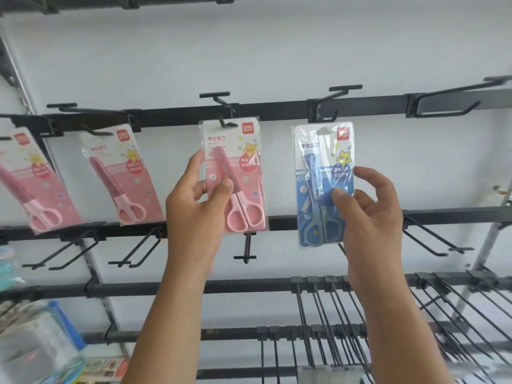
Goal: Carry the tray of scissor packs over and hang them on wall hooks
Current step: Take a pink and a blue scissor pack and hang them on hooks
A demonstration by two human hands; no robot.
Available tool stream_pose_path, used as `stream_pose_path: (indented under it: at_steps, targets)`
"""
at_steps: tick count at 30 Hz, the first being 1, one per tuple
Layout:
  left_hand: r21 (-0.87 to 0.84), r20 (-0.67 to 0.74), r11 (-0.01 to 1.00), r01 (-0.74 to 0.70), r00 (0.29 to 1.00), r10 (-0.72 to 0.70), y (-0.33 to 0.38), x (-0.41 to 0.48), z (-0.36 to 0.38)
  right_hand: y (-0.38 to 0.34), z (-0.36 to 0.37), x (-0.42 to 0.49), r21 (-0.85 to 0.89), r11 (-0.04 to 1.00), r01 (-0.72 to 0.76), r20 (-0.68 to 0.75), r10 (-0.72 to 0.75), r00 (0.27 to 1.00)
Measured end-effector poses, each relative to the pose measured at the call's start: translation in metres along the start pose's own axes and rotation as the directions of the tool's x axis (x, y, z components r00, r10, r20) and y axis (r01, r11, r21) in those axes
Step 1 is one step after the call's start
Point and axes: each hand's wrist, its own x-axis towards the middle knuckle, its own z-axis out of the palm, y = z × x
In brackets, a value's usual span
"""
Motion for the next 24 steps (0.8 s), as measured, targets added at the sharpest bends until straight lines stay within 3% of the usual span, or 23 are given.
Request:
stream_pose_path:
  at_steps: [5, 10, 19, 24]
  targets:
    - [0.045, -0.056, 0.999, -0.002, 0.998, 0.004, -0.008, -0.005, 0.006, -0.009, -0.002, 0.003, -0.004, 0.998, 0.06, -0.027, -0.06, 0.998]
    - [0.211, -0.106, 0.974, -0.077, 0.989, 0.101, -0.015, -0.012, 0.006, -0.017, -0.004, 0.012, -0.013, 0.993, 0.115, -0.053, -0.116, 0.992]
    - [0.304, -0.109, 0.944, -0.126, 0.98, 0.166, -0.013, -0.022, 0.008, -0.01, -0.012, 0.021, -0.243, 0.951, 0.188, 0.01, -0.192, 0.981]
    - [0.319, -0.107, 0.935, -0.154, 0.975, 0.197, -0.013, -0.026, 0.005, 0.0, -0.013, 0.015, -0.275, 0.951, 0.14, 0.024, -0.139, 0.99]
